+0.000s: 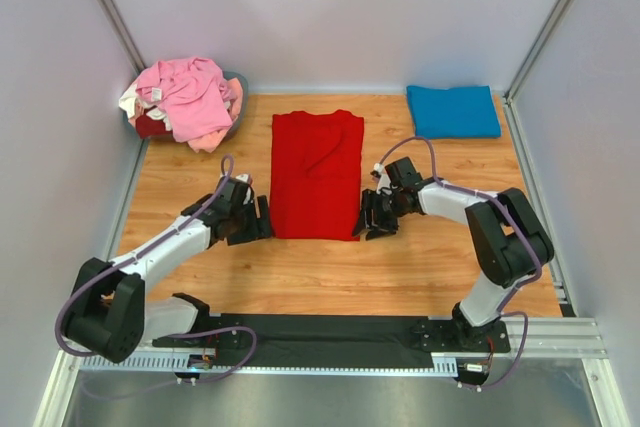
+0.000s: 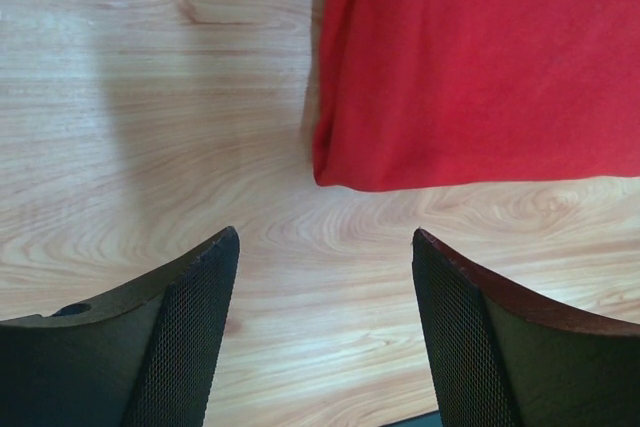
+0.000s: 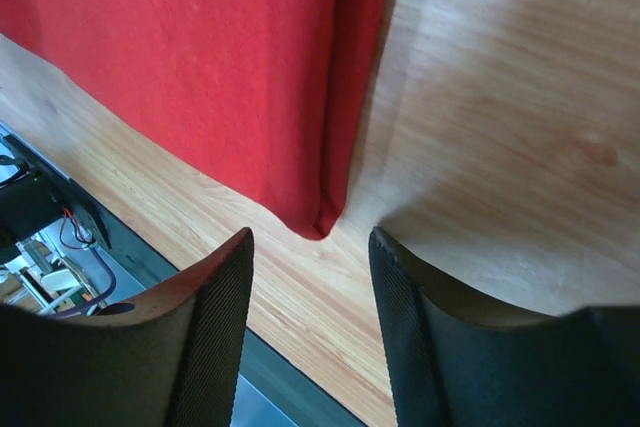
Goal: Fold and stack the t-shirts
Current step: Fold the tshirt
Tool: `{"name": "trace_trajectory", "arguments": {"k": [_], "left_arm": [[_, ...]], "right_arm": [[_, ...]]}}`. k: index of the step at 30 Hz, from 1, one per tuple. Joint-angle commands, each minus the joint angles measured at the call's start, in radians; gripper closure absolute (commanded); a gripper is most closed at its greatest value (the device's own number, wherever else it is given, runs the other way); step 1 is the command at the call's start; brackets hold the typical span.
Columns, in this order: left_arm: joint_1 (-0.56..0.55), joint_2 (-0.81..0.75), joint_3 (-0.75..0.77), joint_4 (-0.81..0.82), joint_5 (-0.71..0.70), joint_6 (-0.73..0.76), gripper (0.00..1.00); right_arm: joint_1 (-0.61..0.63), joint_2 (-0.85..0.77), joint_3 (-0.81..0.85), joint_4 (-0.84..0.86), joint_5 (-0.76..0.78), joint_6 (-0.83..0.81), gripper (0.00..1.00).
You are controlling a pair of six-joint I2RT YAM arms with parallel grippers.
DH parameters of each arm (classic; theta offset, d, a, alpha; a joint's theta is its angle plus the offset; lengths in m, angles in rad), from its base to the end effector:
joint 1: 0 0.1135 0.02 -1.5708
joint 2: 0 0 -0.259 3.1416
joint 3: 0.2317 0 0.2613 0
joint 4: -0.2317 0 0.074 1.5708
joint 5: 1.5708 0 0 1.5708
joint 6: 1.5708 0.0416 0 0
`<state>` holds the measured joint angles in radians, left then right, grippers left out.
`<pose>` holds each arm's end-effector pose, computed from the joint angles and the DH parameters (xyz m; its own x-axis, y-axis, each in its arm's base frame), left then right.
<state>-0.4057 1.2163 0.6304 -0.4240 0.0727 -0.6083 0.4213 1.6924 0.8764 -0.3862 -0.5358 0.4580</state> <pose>0.2162 -0.0962 0.1680 -0.8837 -0.2407 -0.4014 -0.0925 0.9305 -0.3545 0.2732 0.1457 0.1241 -0.9932 -0.0285 -0.1126 -0.0896 0.8050 0.5865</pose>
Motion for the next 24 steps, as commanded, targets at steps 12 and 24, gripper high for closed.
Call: {"name": "trace_trajectory", "arguments": {"k": [12,24], "left_arm": [[0.011,0.064,-0.097,0.228,0.067,-0.065,0.27],[0.013,0.115,-0.120,0.255,0.003,-0.074,0.45]], "right_arm": [[0.014,0.090,-0.010,0.081,0.017,-0.002,0.59],[0.016,0.101,-0.014,0.087,0.020,-0.001,0.63]]}}
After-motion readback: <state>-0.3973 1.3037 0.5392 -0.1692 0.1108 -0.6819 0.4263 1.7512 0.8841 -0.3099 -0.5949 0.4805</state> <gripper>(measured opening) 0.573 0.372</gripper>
